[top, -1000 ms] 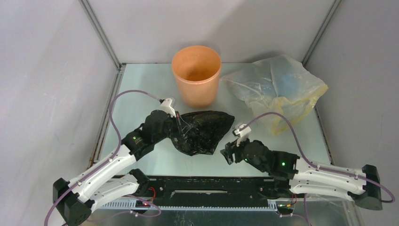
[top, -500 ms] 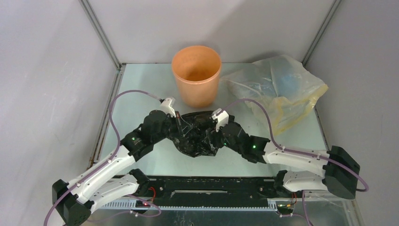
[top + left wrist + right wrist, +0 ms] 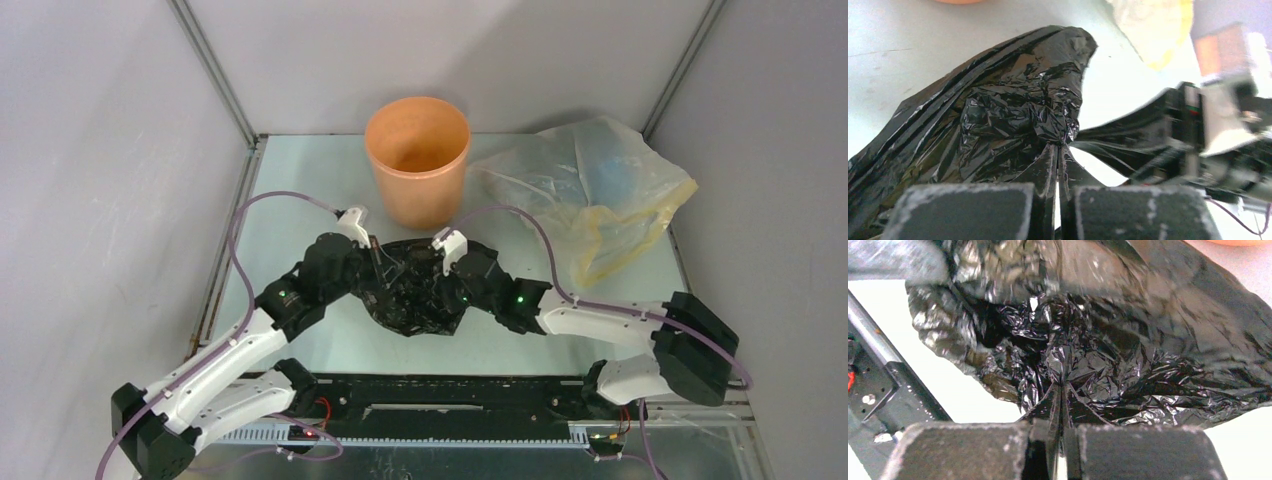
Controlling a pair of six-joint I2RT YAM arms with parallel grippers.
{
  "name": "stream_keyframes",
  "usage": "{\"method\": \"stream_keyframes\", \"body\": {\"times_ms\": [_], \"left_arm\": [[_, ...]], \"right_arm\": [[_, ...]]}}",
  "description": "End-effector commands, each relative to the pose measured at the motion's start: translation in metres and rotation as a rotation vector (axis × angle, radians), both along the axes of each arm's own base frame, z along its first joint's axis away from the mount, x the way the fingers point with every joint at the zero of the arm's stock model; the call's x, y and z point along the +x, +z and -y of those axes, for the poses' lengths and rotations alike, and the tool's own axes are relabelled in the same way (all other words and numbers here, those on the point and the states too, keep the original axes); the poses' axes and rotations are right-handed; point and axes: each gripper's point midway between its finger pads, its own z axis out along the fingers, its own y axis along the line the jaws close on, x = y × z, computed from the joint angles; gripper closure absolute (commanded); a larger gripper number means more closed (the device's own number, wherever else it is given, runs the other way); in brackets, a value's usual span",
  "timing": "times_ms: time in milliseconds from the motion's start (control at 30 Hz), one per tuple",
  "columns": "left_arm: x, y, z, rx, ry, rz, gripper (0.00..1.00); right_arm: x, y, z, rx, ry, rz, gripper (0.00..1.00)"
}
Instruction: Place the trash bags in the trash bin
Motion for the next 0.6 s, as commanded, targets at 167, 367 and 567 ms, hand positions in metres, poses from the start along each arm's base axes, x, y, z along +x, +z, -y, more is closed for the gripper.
{"method": "stream_keyframes", "body": {"times_ms": [167, 367, 567], "left_arm": [[0.04, -0.014, -0.072, 0.01, 0.286, -0.016, 0.94], [0.048, -0.027, -0.088, 0.061, 0.33, -0.026, 0.48], [0.038, -0.012, -0.09, 0.043, 0.308, 0.03, 0.19]], "right_arm": [[-0.024, 0.072, 0.026, 0.176, 0.023, -0.062, 1.0], [-0.029, 0.087, 0.049, 0.252, -0.022, -0.117, 1.0], [-0.016, 0.104, 0.07, 0.331, -0.141, -0.137, 1.0]]}}
